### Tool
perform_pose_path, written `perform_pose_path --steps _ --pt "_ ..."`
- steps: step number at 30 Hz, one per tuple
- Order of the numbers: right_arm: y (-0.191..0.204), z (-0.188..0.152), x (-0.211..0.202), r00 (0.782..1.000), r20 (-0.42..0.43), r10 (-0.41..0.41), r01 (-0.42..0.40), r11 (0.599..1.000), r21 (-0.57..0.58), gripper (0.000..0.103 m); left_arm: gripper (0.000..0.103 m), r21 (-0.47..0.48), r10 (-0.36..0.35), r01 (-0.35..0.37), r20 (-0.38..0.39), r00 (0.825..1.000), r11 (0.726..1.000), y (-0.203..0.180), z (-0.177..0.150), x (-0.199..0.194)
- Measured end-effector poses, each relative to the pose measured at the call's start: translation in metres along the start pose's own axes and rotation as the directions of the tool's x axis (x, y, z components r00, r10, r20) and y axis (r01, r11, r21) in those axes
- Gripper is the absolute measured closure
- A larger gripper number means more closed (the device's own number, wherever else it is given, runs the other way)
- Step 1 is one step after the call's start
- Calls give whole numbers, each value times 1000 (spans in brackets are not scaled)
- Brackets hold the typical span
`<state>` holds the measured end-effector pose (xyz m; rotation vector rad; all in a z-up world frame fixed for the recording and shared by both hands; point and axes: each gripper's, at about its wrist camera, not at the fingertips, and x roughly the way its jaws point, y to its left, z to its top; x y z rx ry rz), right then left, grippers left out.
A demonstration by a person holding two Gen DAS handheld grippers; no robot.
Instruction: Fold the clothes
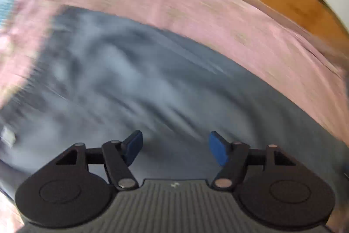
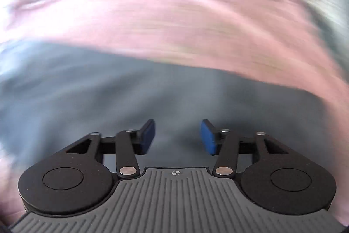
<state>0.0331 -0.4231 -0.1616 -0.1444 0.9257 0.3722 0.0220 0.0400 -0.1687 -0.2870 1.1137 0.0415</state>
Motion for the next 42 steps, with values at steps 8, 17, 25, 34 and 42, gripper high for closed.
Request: perform_pose_path --steps 8,17,25,34,42 --pt "-34 -56 4 997 -64 -33 25 992 -121 33 99 -143 150 -150 -8 989 978 77 -49 -14" --pt "-193 -82 -47 952 -159 -263 278 957 85 41 79 -404 333 -306 -1 943 862 190 -55 -52" --pt "-112 17 6 995 11 -96 96 995 -8 26 22 -172 220 -209 45 975 963 41 -11 5" --pt "-185 -17 11 944 -116 -309 329 912 246 35 15 -221 276 -260 44 960 940 56 -24 -2" --pt "-155 -62 -16 944 -107 -312 327 928 179 16 18 -483 398 -359 -25 917 798 168 -62 -69"
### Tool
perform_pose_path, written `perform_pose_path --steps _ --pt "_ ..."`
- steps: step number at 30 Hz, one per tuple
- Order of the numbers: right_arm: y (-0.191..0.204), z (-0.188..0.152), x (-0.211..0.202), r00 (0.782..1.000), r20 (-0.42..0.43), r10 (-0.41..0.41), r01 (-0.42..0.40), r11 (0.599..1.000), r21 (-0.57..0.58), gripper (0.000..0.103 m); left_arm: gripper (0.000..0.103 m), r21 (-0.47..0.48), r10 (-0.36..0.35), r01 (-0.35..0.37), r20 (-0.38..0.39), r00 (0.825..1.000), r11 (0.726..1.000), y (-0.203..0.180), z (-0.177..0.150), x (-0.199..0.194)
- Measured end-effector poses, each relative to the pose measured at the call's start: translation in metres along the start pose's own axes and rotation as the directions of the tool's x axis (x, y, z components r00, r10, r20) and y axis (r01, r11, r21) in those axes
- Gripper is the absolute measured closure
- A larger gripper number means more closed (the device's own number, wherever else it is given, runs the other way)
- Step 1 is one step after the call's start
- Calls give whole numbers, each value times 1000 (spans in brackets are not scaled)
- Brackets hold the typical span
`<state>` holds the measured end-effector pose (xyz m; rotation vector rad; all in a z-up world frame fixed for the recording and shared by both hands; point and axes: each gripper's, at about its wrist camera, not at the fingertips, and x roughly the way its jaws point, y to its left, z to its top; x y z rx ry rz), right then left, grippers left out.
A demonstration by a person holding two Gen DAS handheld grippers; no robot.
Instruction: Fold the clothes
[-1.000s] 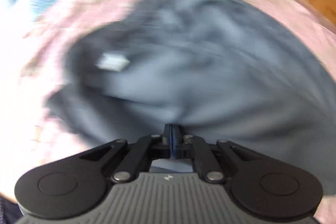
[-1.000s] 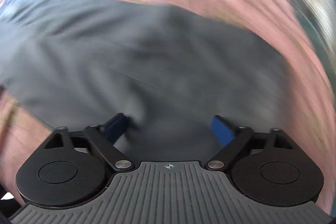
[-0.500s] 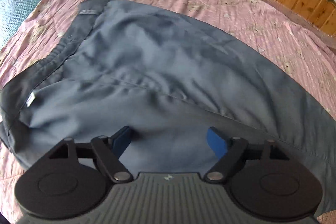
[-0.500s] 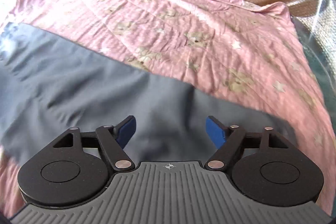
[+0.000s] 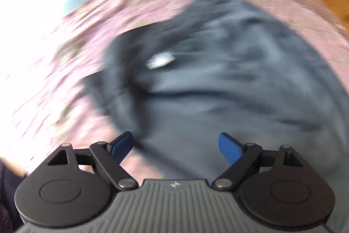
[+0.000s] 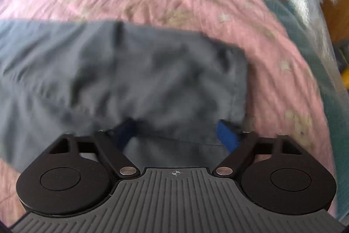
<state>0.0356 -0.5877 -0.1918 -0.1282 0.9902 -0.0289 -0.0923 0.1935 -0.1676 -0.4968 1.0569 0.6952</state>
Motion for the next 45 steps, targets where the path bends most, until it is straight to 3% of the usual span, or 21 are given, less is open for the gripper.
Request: perform_pose_path --steps 2,3,4,7,10,15,16,17,19,22,23,28,31,32,33,35,36,38,41,42,45 --pt "2 -3 -2 998 -4 -69 69 997 28 17 17 -82 35 -36 -5 999 996 33 6 -3" --pt "13 4 -10 994 14 -107 107 994 16 27 16 -115 31 -29 10 999 993 45 10 -9" --pt "25 10 -18 992 34 -123 123 992 4 28 13 -146 31 -28 21 999 989 56 14 -13" --pt "80 25 -44 994 110 -21 26 999 -43 24 12 -248 -22 29 30 999 968 85 28 -11" --pt "162 35 -55 988 114 100 -86 989 -121 24 12 -302 -100 100 14 995 948 97 40 8" --pt "315 58 -67 958 83 276 -244 930 -276 23 12 -316 -114 113 15 993 942 94 46 38" --pt "347 64 -69 949 72 308 -272 912 -307 23 15 -307 -114 117 30 993 944 92 45 37" --pt "379 70 -71 939 60 339 -300 892 -338 24 31 -298 -114 122 44 992 947 91 45 36" --pt "443 81 -74 916 33 399 -354 846 -397 34 51 -248 -129 143 72 989 958 84 43 30" --pt "539 98 -79 875 -14 483 -430 765 -480 59 57 -214 -150 166 92 984 962 81 43 24" --pt "569 105 -79 864 -28 503 -447 740 -503 62 57 -225 -168 184 90 982 957 84 44 25" --pt "678 151 -58 868 -21 496 -413 698 -585 63 43 -297 -276 284 69 959 912 109 45 36" --pt "725 167 -26 898 -35 439 -371 710 -598 63 44 -273 -310 319 79 948 907 112 44 39" --pt "740 171 -14 908 -42 416 -356 716 -600 63 50 -265 -321 331 82 944 906 113 44 39" --pt "750 176 -5 916 -50 399 -348 724 -595 62 55 -247 -332 344 88 939 906 113 43 39" --pt "748 185 0 918 -73 390 -363 752 -550 40 74 -188 -351 366 108 930 911 111 44 35" --pt "747 190 2 919 -85 386 -370 766 -526 24 76 -149 -356 371 122 927 916 108 44 30" --pt "746 199 7 919 -108 378 -382 791 -479 22 86 -48 -362 374 168 917 926 97 46 15" --pt "744 213 14 918 -144 368 -394 825 -404 28 89 170 -385 351 249 889 921 67 47 -17" --pt "744 219 12 911 -155 381 -411 829 -380 23 89 273 -408 336 275 870 901 52 43 -30" --pt "757 236 -23 848 -180 499 -529 773 -349 11 89 535 -496 285 302 814 795 8 24 -60"
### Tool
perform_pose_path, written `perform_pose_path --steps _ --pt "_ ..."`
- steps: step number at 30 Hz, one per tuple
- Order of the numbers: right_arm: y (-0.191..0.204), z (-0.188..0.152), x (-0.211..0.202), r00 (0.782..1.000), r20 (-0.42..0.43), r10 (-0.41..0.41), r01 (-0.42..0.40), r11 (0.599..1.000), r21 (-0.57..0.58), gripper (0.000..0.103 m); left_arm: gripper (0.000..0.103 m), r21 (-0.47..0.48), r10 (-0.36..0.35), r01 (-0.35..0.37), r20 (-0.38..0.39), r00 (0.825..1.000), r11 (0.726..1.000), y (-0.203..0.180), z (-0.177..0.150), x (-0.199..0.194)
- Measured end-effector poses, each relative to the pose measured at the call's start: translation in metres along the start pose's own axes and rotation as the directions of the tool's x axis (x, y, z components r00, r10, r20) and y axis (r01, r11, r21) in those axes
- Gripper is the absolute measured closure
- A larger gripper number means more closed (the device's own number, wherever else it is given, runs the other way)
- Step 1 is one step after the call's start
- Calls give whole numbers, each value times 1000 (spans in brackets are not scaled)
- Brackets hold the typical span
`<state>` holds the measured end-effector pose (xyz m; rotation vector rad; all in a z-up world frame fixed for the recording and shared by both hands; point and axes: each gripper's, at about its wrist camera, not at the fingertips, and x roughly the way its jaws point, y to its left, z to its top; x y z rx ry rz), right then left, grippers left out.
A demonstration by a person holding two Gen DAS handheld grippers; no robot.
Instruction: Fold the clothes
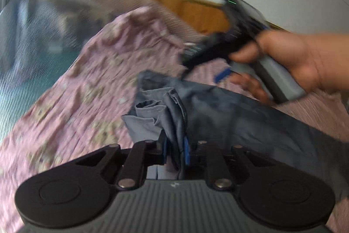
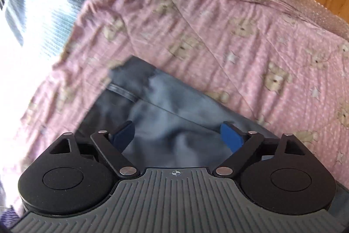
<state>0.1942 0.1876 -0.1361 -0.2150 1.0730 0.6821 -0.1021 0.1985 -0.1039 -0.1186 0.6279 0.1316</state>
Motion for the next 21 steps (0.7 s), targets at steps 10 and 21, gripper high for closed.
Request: perform_pose_path --steps 10,21 --pt "103 -15 54 963 -235 -135 21 901 -434 80 90 337 -152 158 -44 987 928 -74 -22 14" --pt "-120 -127 -48 998 42 43 -54 955 292 98 90 491 -420 440 -157 894 752 -106 -36 -6"
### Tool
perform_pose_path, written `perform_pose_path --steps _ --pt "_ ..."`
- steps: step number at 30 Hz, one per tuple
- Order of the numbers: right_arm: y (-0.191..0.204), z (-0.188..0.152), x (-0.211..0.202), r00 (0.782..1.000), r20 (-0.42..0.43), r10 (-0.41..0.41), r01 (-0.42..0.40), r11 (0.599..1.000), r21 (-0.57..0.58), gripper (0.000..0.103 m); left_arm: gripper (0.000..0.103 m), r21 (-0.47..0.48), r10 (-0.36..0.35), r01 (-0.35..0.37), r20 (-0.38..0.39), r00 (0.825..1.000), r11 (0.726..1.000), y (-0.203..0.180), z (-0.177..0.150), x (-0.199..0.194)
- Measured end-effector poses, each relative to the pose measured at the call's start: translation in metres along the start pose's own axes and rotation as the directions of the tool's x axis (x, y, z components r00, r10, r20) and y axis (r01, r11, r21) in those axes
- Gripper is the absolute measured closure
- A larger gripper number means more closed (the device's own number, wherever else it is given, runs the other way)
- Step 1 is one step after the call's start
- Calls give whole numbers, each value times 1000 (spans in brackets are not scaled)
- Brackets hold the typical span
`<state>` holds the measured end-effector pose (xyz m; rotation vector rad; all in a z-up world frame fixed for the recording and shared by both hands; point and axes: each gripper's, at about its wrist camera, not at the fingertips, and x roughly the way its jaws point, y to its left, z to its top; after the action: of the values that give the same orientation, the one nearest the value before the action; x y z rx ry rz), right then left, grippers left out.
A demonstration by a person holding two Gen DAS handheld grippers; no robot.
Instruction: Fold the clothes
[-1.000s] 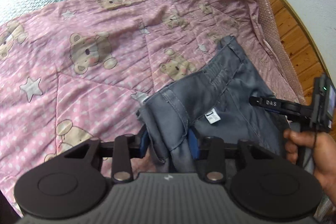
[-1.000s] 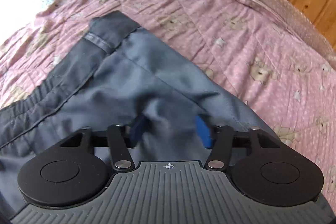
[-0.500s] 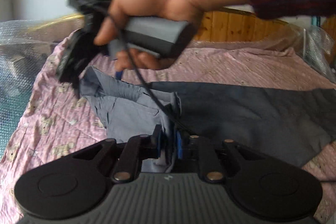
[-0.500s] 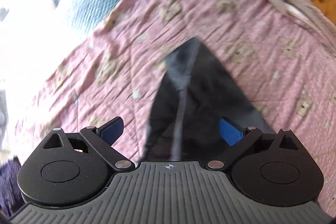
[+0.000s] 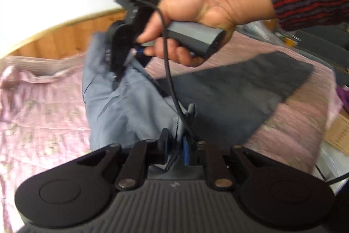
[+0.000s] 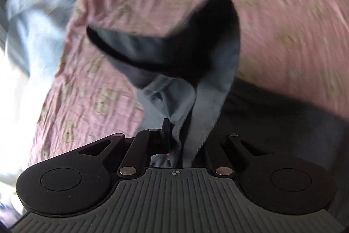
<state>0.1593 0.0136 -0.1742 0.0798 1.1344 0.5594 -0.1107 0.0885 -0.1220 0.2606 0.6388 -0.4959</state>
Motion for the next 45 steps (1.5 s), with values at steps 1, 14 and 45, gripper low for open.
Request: perform_pose_path --steps 1,14,45 --pt "-10 -5 -1 1000 15 9 -9 1000 30 97 90 10 -20 20 -19 1000 1000 -3 -2 5" --pt "-106 -53 -42 971 227 -74 11 963 268 52 69 -264 -98 65 -117 988 962 66 -13 -27" --pt "61 152 30 973 -63 -222 179 900 -398 98 48 -741 -29 -11 -40 999 671 111 -34 15"
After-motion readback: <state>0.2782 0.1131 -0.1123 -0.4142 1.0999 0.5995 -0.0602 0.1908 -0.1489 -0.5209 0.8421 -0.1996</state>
